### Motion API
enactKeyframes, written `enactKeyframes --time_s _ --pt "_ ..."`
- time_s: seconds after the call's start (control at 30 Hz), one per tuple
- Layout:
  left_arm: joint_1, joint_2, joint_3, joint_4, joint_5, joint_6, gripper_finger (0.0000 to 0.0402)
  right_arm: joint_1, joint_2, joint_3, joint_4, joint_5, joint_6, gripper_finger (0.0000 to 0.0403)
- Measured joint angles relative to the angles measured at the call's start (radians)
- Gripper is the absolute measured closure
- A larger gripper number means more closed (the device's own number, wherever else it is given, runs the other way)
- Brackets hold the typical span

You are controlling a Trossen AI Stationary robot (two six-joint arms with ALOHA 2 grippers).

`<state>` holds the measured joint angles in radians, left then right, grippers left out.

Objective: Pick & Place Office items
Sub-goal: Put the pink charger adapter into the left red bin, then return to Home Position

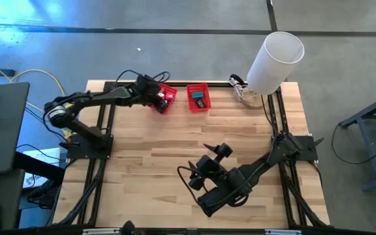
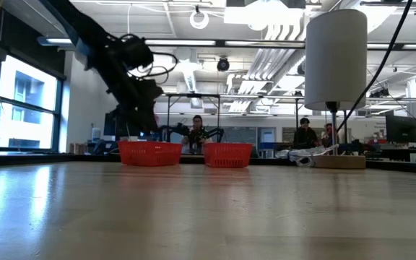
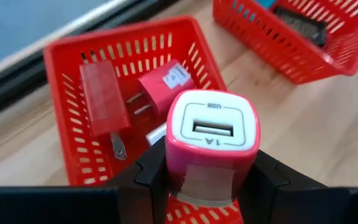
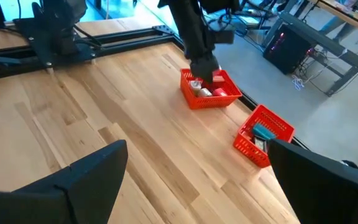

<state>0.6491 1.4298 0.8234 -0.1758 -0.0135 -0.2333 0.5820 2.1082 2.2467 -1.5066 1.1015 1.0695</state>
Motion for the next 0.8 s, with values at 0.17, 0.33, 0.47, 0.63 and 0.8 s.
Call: enactKeyframes --time_s 0.17,0.33,0.47,0.63,0.8 --pt "0.019 0.066 0.008 0.019 0.000 -0.008 0.0267 -0.009 0.000 0.000 -0.002 -0.012 0.000 0.0026" --pt "0.044 0.083 0.008 0.025 0.000 -0.027 0.0216 -0.016 0.001 0.000 -0.004 -0.059 -0.001 0.0026" --pt "0.046 0.083 0.008 0.026 0.000 -0.026 0.0204 -0.015 0.001 -0.009 -0.005 -0.057 0.000 0.0026" --pt "0.040 0.075 0.008 0.025 0.000 -0.004 0.0201 -0.015 0.002 -0.037 0.002 -0.053 -0.001 0.0026" --pt "0.021 -0.005 0.008 0.008 0.064 0.017 0.0200 -0.029 0.002 -0.103 0.038 -0.065 -0.091 0.0026"
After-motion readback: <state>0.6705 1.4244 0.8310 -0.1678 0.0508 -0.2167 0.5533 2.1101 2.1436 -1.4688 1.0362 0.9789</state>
